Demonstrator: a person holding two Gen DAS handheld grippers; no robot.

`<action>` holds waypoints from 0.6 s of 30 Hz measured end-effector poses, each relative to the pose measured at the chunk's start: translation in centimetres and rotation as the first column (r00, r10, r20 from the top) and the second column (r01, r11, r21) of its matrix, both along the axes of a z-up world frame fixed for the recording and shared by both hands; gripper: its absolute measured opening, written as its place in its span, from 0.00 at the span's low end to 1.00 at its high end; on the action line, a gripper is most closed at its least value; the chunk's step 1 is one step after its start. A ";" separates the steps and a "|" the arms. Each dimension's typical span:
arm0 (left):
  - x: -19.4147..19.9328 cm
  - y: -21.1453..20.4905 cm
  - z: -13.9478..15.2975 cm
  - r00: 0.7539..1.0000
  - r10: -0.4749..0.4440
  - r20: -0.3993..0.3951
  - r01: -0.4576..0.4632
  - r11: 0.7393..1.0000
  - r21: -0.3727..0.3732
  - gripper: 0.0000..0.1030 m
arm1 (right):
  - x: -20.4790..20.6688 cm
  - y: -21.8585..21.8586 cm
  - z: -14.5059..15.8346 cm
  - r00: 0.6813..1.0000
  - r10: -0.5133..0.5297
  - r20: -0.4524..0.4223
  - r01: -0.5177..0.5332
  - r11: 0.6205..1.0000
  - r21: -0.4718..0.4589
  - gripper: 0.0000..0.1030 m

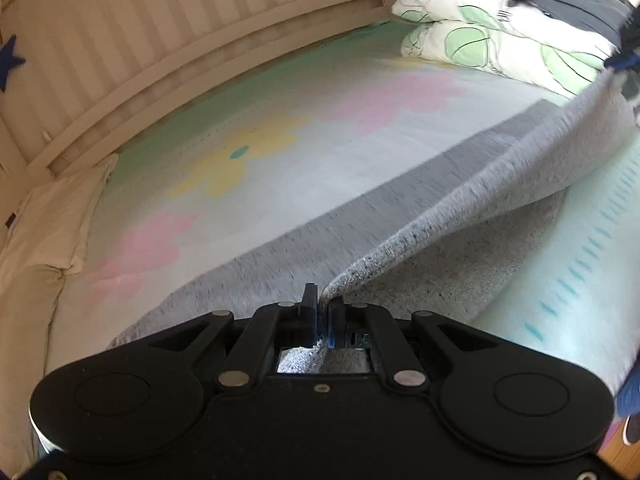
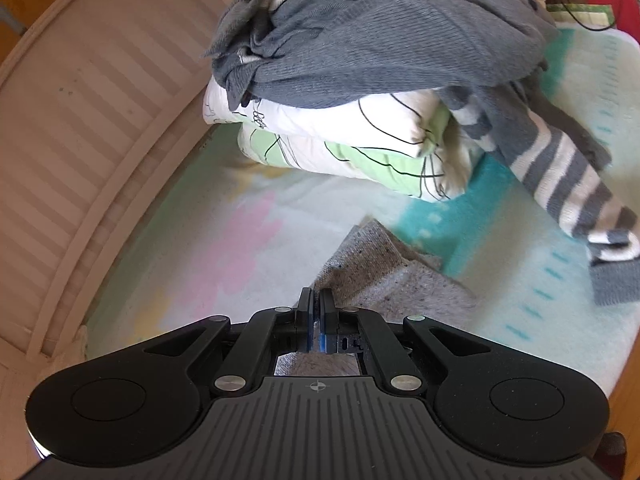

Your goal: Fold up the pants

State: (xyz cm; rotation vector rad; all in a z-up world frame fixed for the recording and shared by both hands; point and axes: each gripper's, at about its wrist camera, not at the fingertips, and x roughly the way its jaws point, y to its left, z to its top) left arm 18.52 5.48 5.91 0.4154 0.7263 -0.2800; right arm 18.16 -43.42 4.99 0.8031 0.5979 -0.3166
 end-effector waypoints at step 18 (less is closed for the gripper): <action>10.1 -3.5 -3.7 0.988 -0.068 -0.138 0.082 0.992 0.097 0.10 | 9.5 0.8 -1.9 0.994 -0.022 -0.110 0.007 0.990 -0.141 0.03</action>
